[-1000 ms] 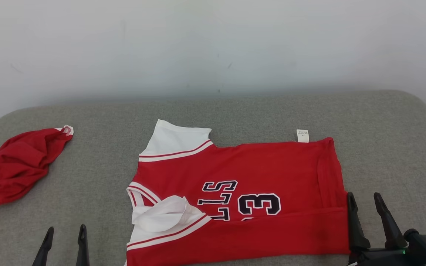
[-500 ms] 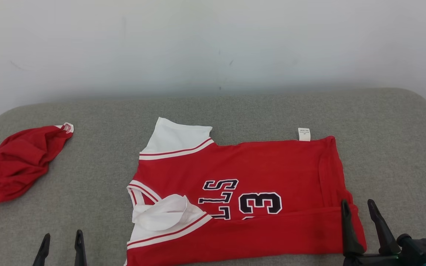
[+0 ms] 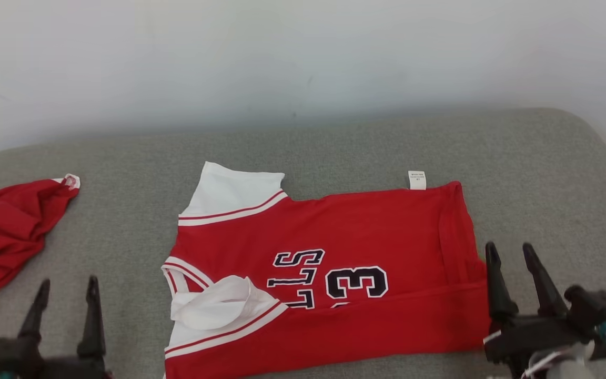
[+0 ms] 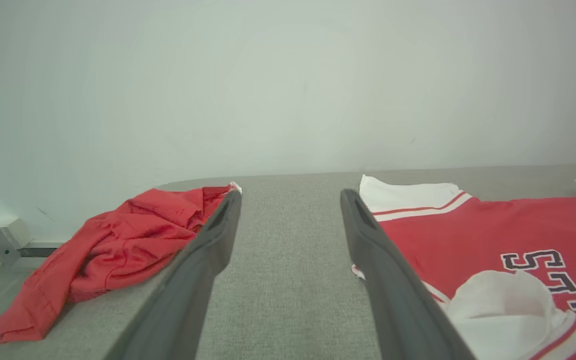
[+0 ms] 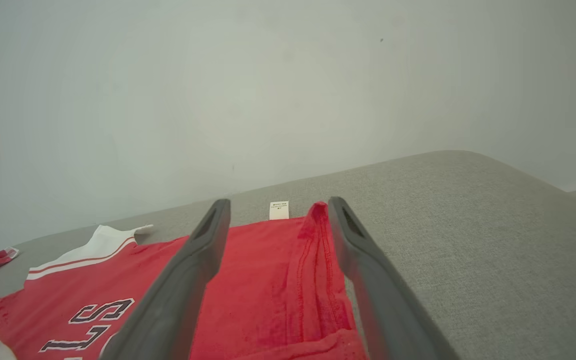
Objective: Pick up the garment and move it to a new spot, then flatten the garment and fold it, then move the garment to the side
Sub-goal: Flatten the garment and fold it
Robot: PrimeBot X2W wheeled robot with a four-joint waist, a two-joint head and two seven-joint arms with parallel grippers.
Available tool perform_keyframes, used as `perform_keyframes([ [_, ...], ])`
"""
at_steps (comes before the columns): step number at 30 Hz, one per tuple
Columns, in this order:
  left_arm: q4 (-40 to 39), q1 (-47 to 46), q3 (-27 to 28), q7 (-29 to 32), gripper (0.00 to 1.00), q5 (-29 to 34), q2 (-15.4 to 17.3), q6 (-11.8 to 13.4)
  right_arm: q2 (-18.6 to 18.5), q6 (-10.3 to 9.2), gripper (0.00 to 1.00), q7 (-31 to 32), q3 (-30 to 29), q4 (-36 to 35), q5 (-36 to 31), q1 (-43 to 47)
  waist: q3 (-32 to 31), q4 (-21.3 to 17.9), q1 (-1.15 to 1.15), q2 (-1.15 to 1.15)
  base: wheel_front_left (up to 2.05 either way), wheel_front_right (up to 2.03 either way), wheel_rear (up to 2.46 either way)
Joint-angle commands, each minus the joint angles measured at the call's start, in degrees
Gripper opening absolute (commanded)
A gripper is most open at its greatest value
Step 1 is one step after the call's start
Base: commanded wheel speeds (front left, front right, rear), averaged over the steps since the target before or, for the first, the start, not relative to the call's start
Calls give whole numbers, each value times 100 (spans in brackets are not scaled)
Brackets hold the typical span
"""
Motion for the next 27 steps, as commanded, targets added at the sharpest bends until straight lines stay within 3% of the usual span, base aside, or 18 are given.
perform_keyframes([
  [1, 65, -283, -35, 82, 100, -81, 133, -30, -72, -14, 100, 6, 23, 128, 74, -232, 176, -122, 0, 0, 0, 0, 0],
  [14, 745, -2742, -1016, 816, 100, -894, 1201, -31, -202, -14, 100, 180, 267, 1348, 156, -2212, 1243, -556, 0, 0, 0, 0, 0],
  [27, 2135, -4783, -2500, 1636, 100, -1871, 1872, -33, -50, -14, 100, 477, 785, 2537, 263, -3776, 2083, -1081, 0, 0, 0, 0, 0],
])
